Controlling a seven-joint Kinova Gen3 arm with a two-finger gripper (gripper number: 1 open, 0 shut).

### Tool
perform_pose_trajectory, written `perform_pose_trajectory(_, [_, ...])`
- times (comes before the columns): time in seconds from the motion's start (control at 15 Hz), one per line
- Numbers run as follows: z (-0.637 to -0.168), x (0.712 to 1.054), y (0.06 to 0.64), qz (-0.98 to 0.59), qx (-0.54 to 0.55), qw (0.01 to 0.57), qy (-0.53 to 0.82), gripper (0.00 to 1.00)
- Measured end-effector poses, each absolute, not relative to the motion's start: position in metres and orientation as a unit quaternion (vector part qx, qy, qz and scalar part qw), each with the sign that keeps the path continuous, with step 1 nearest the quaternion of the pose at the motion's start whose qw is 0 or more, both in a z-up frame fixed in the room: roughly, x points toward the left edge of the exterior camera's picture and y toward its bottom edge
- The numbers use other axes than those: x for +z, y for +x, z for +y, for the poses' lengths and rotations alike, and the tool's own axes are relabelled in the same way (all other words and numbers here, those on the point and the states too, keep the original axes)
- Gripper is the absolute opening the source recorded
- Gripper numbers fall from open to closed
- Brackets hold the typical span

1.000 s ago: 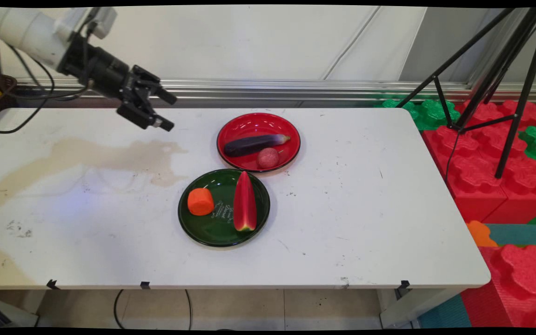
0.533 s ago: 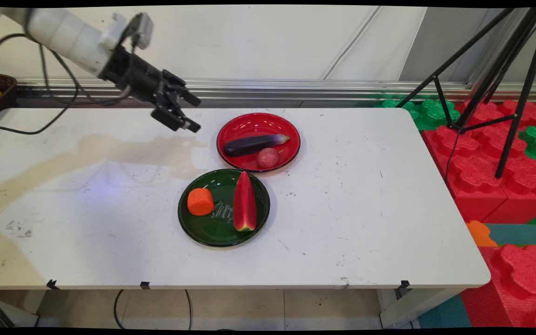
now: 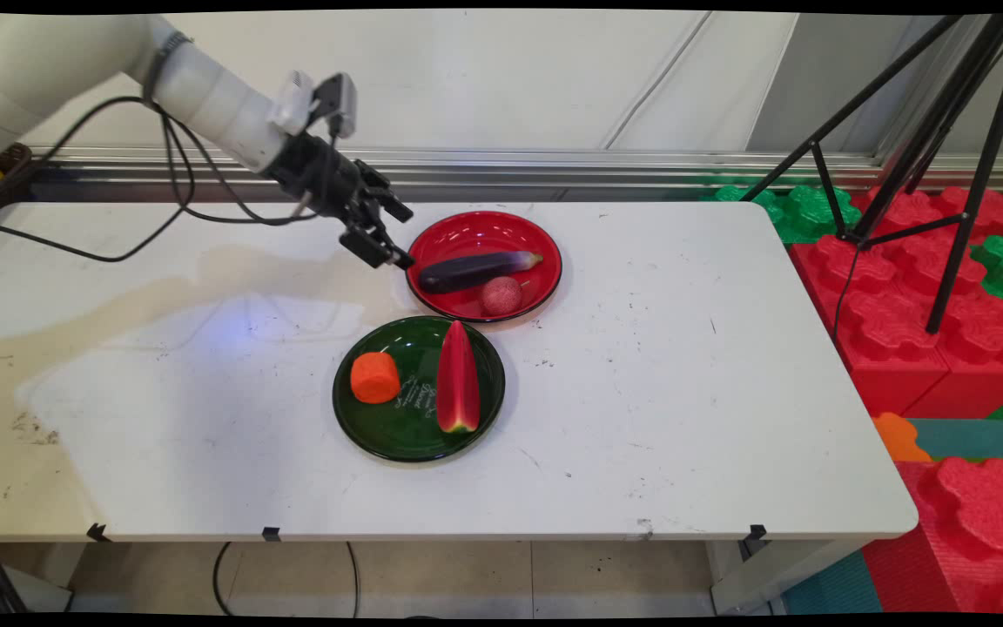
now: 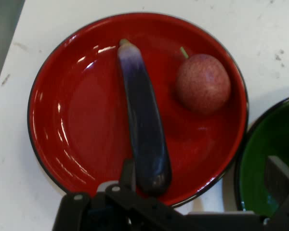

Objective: Pick up the eggplant from the red plate

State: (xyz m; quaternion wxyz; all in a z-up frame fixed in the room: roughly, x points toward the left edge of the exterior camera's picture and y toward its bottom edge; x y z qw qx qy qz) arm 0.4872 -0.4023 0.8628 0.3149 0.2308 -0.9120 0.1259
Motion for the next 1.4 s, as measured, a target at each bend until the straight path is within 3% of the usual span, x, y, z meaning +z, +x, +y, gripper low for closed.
perform_pose_trajectory(0.73, [-0.449,0.802,0.454,-0.922,0.124,0.280,0.236,1.00])
perform_pose_trajectory(1.4, [-0.471,0.776,0.436,-0.923,0.127,0.275,0.238,1.00])
